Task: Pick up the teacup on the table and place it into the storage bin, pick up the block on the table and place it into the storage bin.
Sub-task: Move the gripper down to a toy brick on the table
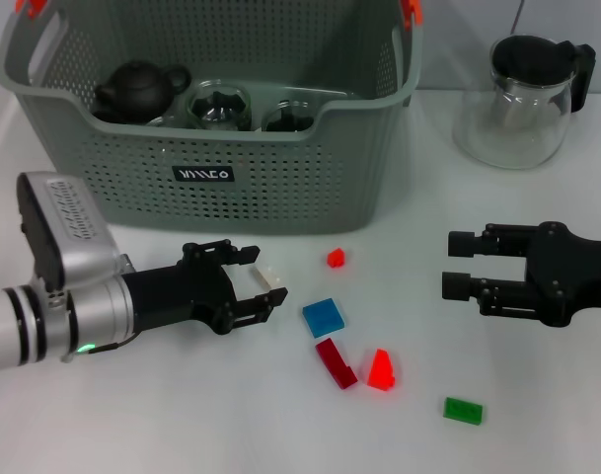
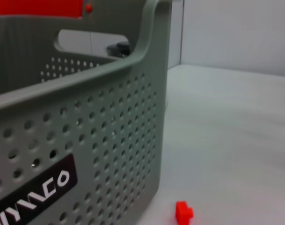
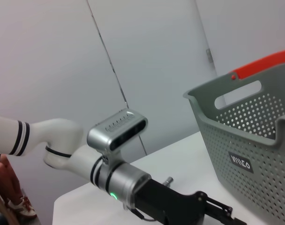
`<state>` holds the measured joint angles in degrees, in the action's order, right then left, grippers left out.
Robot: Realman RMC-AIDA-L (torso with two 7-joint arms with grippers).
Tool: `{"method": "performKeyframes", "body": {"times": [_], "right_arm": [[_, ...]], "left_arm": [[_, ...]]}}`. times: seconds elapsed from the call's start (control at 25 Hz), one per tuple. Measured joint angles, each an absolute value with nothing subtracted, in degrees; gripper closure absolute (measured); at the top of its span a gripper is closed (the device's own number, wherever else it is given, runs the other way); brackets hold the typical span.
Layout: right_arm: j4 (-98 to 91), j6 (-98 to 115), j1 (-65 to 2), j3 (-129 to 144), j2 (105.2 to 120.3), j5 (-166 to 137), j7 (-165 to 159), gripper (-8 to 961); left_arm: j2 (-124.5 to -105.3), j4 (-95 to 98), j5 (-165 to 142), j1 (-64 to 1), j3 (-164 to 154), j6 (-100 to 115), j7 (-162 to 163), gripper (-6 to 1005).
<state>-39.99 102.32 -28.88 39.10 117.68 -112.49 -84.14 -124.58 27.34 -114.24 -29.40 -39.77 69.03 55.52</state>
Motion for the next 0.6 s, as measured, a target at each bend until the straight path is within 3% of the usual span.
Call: {"method": "performKeyframes", "body": {"times": [0.6], "right_arm": [[-39.99, 102.92, -29.25, 38.49, 117.82, -112.5, -84.3, 298]], "left_arm": [[-124.81, 21.08, -112.19, -32.68, -39.76, 60.03, 51.08, 320]]}}
